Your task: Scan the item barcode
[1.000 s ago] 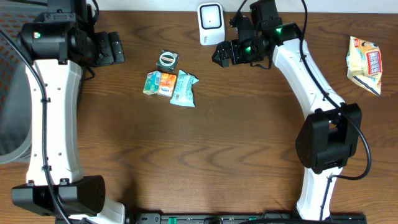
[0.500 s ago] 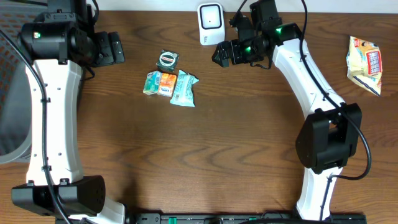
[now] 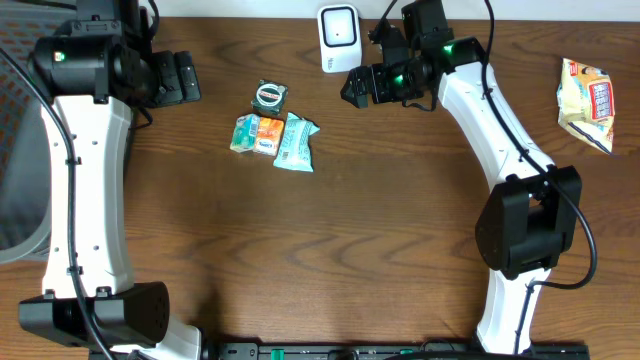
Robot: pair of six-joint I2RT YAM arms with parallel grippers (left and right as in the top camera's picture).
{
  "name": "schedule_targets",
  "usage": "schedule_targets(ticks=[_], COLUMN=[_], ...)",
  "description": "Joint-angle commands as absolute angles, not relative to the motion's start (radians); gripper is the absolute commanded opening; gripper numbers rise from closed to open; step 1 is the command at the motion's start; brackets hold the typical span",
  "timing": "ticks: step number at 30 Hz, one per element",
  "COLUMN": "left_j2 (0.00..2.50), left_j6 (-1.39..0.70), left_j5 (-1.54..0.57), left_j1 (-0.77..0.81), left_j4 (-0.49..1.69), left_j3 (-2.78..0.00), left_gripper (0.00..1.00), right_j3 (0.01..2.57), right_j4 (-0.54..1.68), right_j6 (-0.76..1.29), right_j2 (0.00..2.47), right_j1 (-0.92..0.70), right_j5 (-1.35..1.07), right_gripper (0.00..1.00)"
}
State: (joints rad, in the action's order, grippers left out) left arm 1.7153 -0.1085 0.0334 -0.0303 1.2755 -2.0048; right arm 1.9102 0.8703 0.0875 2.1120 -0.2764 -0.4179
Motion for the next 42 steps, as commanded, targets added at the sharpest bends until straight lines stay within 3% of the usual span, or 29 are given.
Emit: schedule_targets(ticks=[1,42], left_j2=[1.719,1.719], left_j6=[-0.118,-0.117], left_j5=[0.049,0.049], left_j1=[-0.035,-0.035], left_j4=[1.275,1.275], left_j3=[-2.000,-2.000], left_gripper=[0.98,0.98], right_j3=[1.914,1.913], right_j4=[0.868,0.876], right_j6=[0.097,0.128], right_j2=[2.097,2.097], right_j1=[-0.291,-0.316], right_j5=[-0.417,-0.417], right_gripper=[0.99,0.99])
